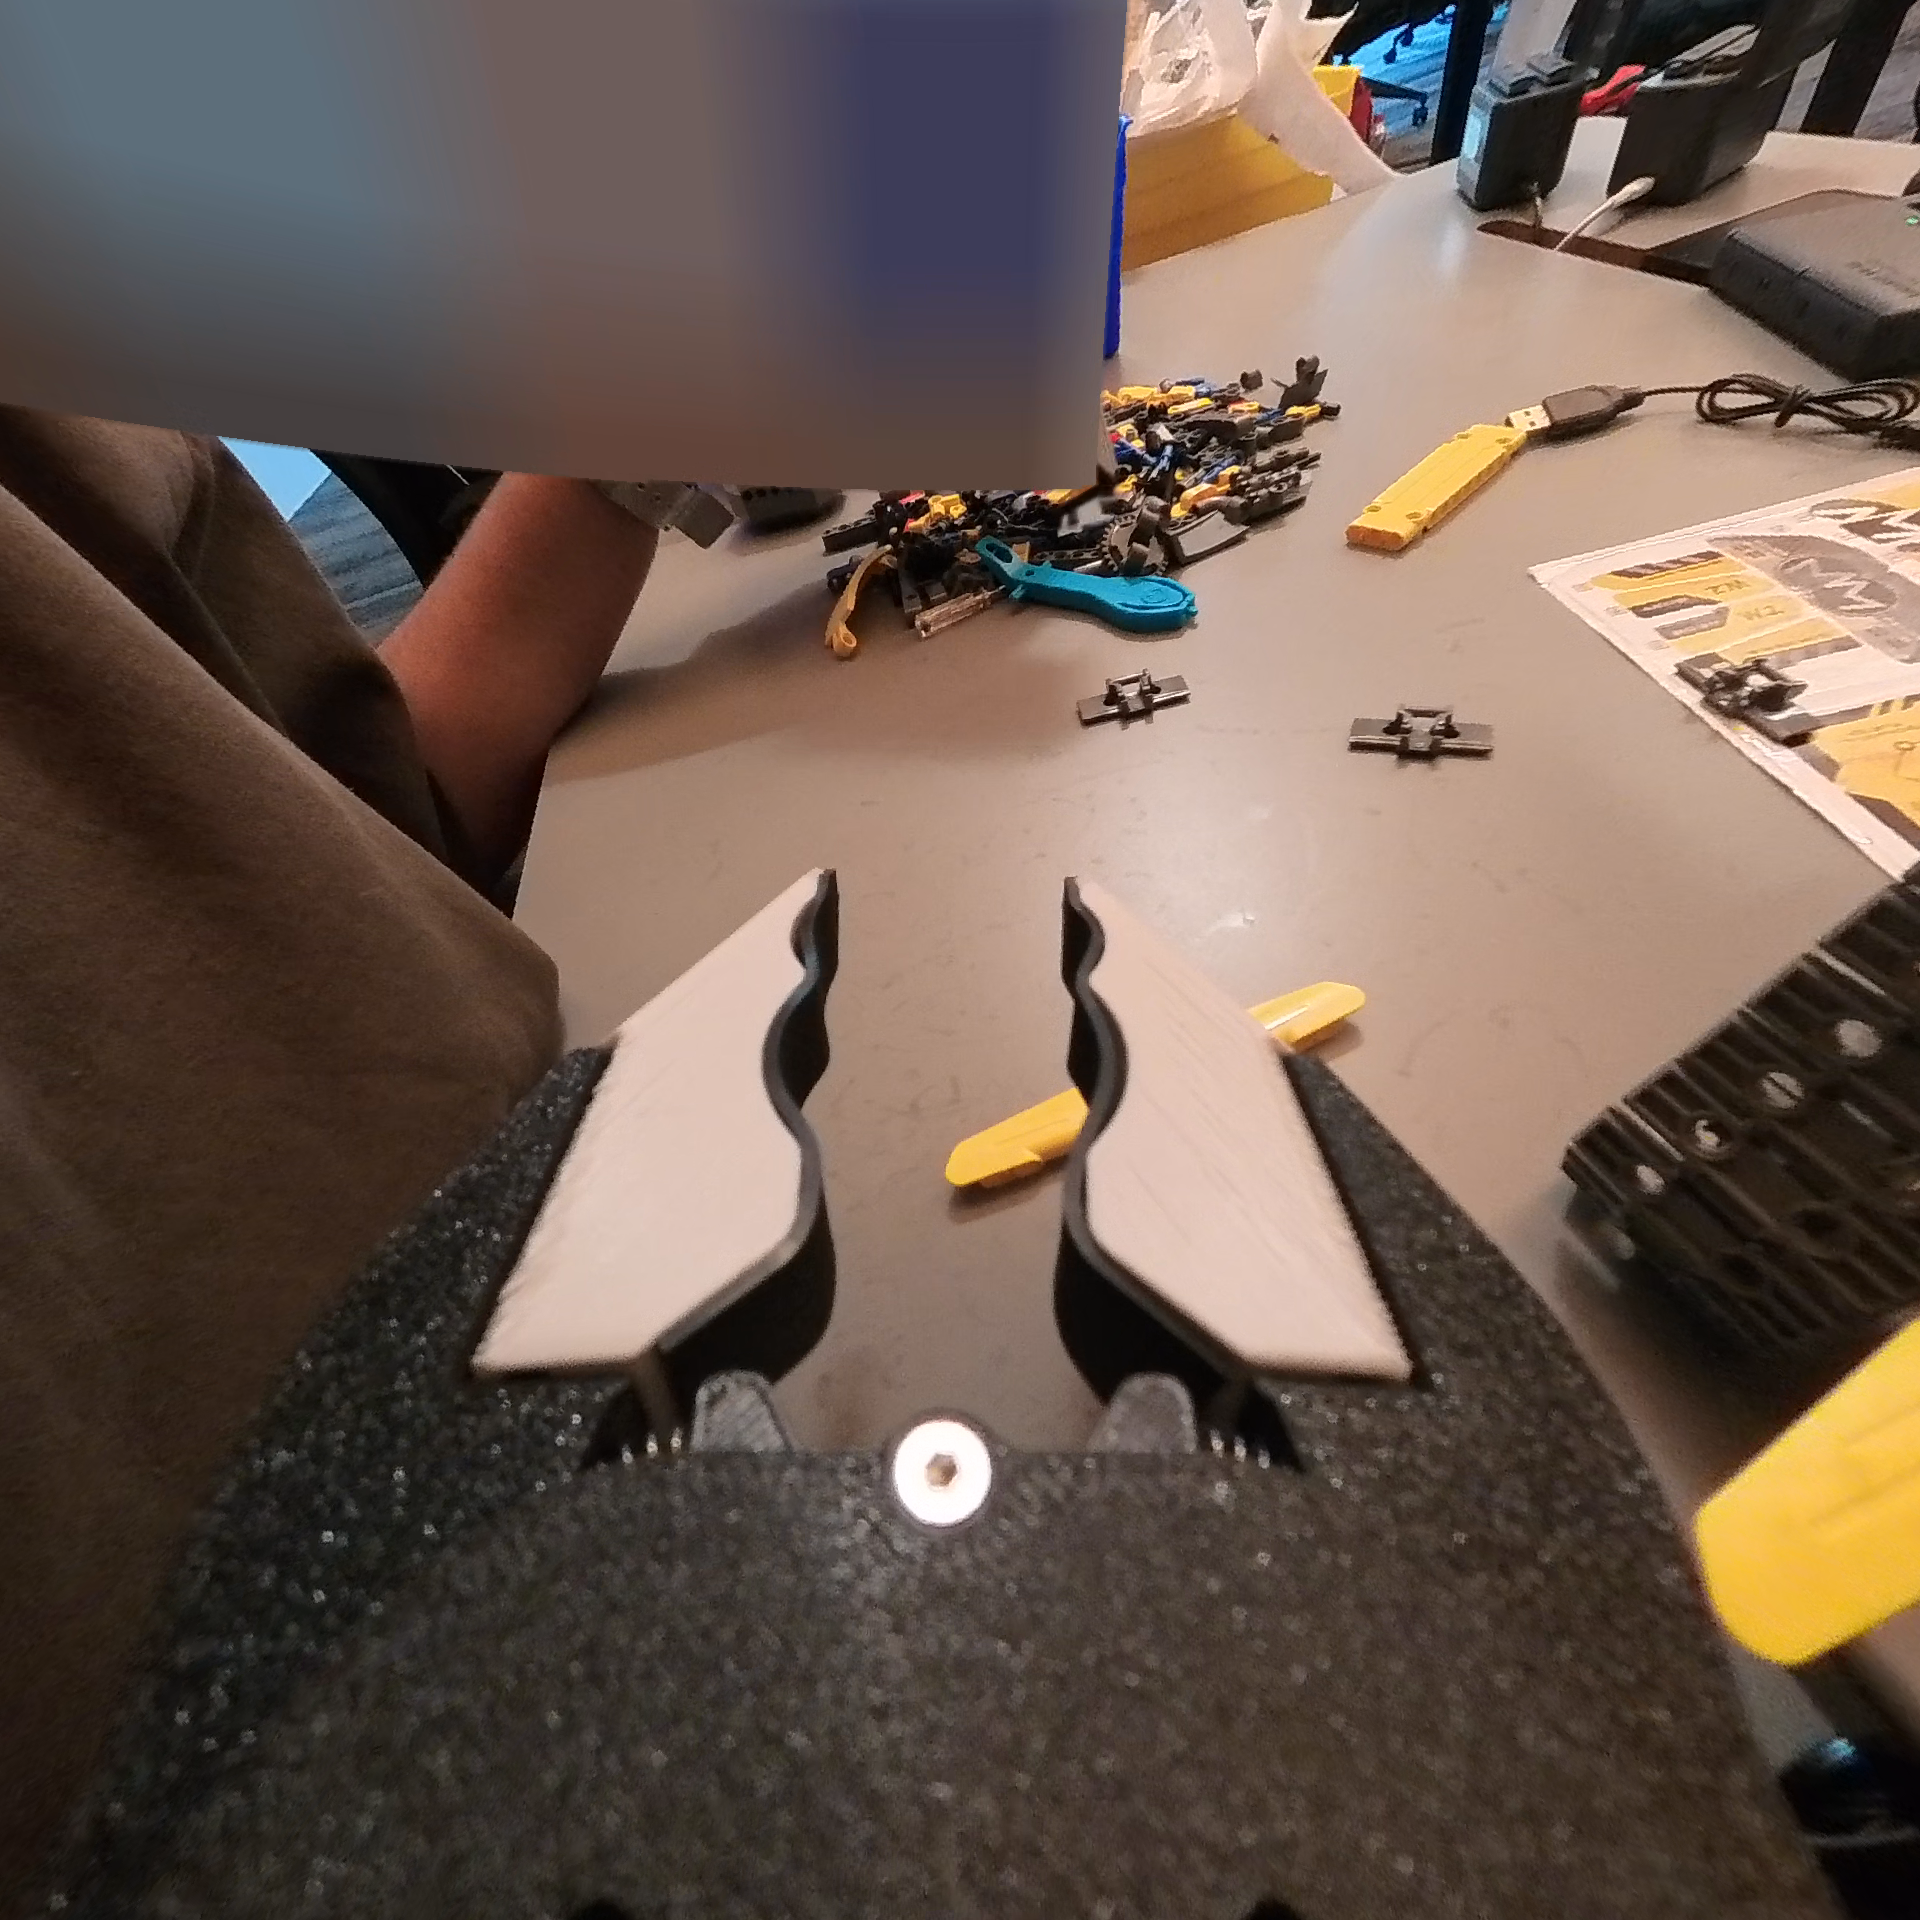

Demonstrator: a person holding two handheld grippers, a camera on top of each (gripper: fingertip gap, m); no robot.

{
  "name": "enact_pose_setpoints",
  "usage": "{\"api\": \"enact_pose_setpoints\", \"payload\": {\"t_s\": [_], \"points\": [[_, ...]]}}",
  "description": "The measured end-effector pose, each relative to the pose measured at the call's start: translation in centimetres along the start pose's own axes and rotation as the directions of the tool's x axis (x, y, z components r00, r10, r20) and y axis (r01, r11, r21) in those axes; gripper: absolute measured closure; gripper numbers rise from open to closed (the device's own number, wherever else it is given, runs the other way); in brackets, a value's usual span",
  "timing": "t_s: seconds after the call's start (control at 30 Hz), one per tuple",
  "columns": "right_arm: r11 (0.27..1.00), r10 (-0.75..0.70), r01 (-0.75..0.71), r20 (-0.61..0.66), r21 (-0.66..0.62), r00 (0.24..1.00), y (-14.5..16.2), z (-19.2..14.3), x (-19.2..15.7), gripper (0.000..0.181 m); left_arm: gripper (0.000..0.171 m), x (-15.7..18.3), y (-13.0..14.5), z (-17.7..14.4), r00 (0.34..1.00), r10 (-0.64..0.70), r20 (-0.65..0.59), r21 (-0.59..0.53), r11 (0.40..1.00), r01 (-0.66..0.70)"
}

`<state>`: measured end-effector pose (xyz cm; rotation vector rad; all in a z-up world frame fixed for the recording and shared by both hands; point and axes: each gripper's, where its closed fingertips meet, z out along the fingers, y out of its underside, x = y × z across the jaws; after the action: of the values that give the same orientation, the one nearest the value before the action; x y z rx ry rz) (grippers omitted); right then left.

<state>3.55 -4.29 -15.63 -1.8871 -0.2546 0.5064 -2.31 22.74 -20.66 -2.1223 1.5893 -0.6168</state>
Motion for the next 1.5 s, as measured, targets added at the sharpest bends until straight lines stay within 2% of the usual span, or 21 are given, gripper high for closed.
{"api": "enact_pose_setpoints", "payload": {"t_s": [0.13, 0.3, 0.5, 0.67, 0.7, 0.8, 0.93, 1.0, 1.1, 1.2, 1.27, 1.33, 1.43, 1.5], "points": [[1.0, 0.0, 0.0, -0.001, 0.0, 1.0, 0.0, 0.0, 0.0, 0.139, 0.171, 1.4, -2.5, -1.6, 0.998, 0.035, -0.046, 0.145, 0.989, -0.028], [1.0, -0.002, 0.002, -0.009, 0.008, 1.0, -0.1, -0.1, 0.1, 0.139, 0.171, 8.4, -6.7, -4.6, 0.946, 0.152, -0.287, 0.374, 0.927, -0.036], [0.998, -0.058, 0.058, -0.054, 0.012, 0.997, -0.4, -0.1, 0.2, 0.139, 0.171, 18.2, -8.5, -6.0, 0.845, 0.332, -0.418, 0.458, 0.881, -0.12], [0.99, -0.101, 0.117, -0.192, 0.073, 0.976, -2.0, -1.0, 1.3, 0.134, 0.171, 25.3, -9.3, -7.0, 0.72, 0.395, -0.57, 0.527, 0.849, -0.049], [0.991, -0.086, 0.108, -0.237, 0.083, 0.968, -2.2, -1.4, 2.0, 0.135, 0.171, 25.9, -9.3, -6.6, 0.718, 0.384, -0.581, 0.519, 0.854, -0.037], [0.987, -0.122, 0.147, -0.313, 0.059, 0.942, -2.5, -2.6, 3.2, 0.141, 0.171, 25.6, -8.2, -4.4, 0.768, 0.35, -0.536, 0.459, 0.884, -0.082], [0.961, -0.166, 0.232, -0.355, 0.15, 0.92, -5.4, -5.3, 2.8, 0.142, 0.171, 25.7, -6.0, -2.8, 0.792, 0.306, -0.528, 0.391, 0.916, -0.093], [0.952, -0.186, 0.265, -0.397, 0.155, 0.899, -6.0, -6.6, 2.9, 0.141, 0.171, 26.1, -4.8, -2.2, 0.799, 0.299, -0.521, 0.365, 0.925, -0.108], [0.933, -0.246, 0.344, -0.514, 0.103, 0.822, -5.6, -9.7, 3.6, 0.142, 0.166, 26.3, -2.9, -1.0, 0.828, 0.316, -0.464, 0.338, 0.927, -0.164], [0.925, -0.254, 0.373, -0.627, 0.064, 0.736, -4.2, -14.2, 3.6, 0.143, 0.159, 27.0, -1.5, -0.2, 0.832, 0.346, -0.433, 0.326, 0.921, -0.213], [0.942, -0.207, 0.332, -0.688, 0.052, 0.695, -2.8, -17.2, 3.7, 0.145, 0.155, 27.8, -1.2, 0.0, 0.823, 0.363, -0.437, 0.335, 0.915, -0.226], [0.968, -0.145, 0.248, -0.7, 0.048, 0.699, -0.9, -18.9, 3.6, 0.145, 0.152, 28.8, -1.5, 0.1, 0.806, 0.381, -0.453, 0.356, 0.906, -0.228], [0.996, -0.044, 0.086, -0.636, 0.036, 0.77, 2.3, -18.2, 3.6, 0.145, 0.15, 30.5, -2.5, 0.2, 0.768, 0.41, -0.491, 0.376, 0.895, -0.237], [0.999, -0.012, -0.008, -0.578, -0.032, 0.816, 4.5, -16.4, 3.9, 0.146, 0.149, 31.9, -2.9, 0.3, 0.738, 0.432, -0.518, 0.373, 0.891, -0.26]]}}
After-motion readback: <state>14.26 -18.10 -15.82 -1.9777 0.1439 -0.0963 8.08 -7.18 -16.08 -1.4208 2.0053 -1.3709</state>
